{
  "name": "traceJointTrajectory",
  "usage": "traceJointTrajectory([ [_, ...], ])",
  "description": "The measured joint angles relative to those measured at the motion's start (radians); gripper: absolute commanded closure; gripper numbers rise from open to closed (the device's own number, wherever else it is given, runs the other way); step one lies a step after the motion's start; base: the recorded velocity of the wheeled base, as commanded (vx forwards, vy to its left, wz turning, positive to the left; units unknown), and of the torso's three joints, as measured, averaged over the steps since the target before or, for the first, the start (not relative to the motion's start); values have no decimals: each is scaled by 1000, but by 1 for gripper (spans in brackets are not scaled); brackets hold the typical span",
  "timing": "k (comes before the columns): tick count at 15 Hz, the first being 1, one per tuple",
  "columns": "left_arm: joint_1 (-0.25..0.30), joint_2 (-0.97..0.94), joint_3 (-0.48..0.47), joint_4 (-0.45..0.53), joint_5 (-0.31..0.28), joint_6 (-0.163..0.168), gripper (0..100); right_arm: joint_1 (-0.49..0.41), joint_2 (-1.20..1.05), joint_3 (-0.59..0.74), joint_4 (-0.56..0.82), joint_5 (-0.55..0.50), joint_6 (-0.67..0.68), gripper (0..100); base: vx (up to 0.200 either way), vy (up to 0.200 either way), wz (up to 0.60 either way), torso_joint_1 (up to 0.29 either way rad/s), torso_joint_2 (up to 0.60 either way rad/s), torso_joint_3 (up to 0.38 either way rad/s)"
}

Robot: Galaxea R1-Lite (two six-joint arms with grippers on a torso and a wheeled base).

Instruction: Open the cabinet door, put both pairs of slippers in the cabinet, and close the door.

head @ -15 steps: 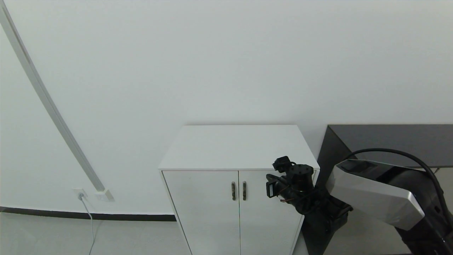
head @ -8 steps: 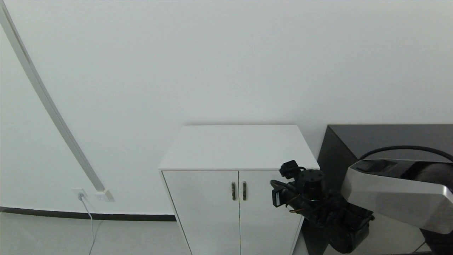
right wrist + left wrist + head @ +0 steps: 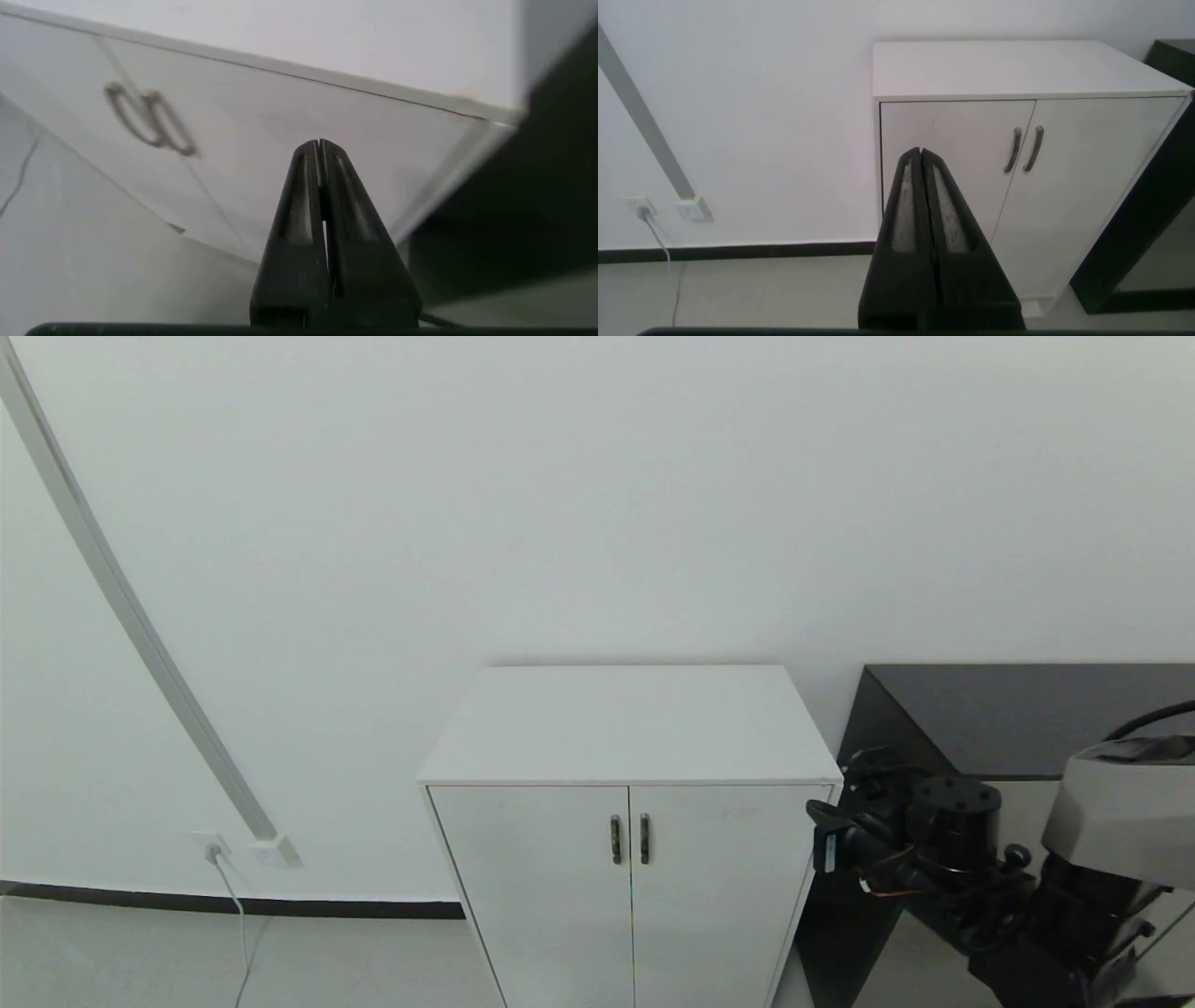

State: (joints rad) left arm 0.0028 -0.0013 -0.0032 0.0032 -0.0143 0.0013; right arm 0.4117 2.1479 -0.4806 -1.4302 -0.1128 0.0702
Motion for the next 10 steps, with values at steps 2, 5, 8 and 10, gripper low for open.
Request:
traceJointTrajectory([
  [2,0,0,0,0,0,0,100,-77,-61,85,-22,0,1,100,0,0,0,0,0,0],
  [5,0,0,0,0,0,0,100,-167,-145,233,-66,3,9,100,0,0,0,0,0,0],
  [8,0,0,0,0,1,1,100,-235,-208,374,-121,10,10,100,0,0,0,0,0,0],
  [10,0,0,0,0,0,1,100,-268,-273,447,-137,11,9,100,0,0,0,0,0,0],
])
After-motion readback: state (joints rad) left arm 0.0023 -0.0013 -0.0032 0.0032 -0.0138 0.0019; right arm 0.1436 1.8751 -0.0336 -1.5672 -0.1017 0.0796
